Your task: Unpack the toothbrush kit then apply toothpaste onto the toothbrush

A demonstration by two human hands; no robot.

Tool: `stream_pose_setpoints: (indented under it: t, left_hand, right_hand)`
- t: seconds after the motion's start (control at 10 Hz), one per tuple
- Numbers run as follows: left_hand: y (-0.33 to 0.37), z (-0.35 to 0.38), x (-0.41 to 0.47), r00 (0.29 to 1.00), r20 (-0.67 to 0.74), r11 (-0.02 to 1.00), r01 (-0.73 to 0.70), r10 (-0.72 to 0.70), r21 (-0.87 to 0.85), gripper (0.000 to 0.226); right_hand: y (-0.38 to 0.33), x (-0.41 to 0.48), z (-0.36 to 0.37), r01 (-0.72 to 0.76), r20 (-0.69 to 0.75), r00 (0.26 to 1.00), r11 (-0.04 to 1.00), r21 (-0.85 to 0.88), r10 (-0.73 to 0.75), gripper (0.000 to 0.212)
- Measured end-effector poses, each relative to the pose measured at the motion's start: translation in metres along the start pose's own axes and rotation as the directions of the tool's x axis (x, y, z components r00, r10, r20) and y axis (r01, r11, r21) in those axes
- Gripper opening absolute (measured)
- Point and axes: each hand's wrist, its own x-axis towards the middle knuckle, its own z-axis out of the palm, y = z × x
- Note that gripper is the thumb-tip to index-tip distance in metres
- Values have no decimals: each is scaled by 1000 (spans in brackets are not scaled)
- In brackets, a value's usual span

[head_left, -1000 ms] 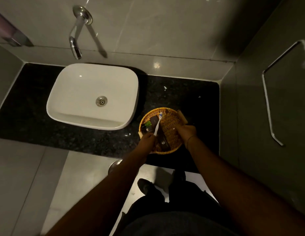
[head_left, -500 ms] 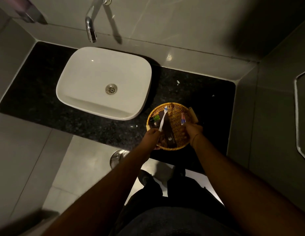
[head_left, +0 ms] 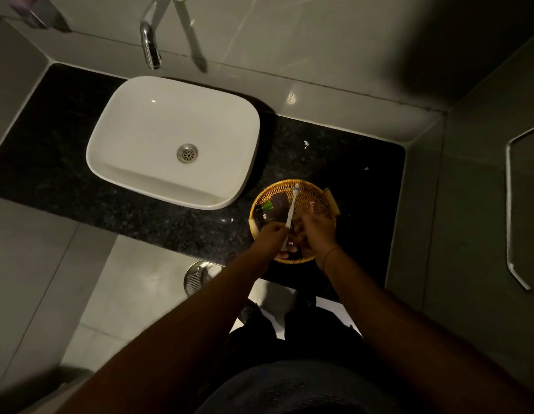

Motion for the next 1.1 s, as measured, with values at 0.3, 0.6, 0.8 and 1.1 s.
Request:
stream_pose_setpoints:
  t: [0.3, 0.6, 0.8, 1.1]
  left_hand:
    - [3, 17, 4, 997, 76, 1000, 2, -1, -18, 20]
    - [-3, 1, 4, 998, 60, 992, 5, -13, 129, 38]
    - [-16, -29, -14, 999, -6, 995, -36, 35, -88, 32]
    - [-26, -41, -28, 841, -303, 891, -396, 449, 220, 30]
  right_hand:
    - [5, 7, -3, 139, -22, 990, 986, -93, -142, 33]
    - [7, 30, -9, 98, -55, 991, 933, -346, -124, 22]
    - [10, 35, -2, 136, -19, 985, 841, -524, -171, 22]
    - [4, 20, 1, 168, -104, 952, 777, -607, -287, 23]
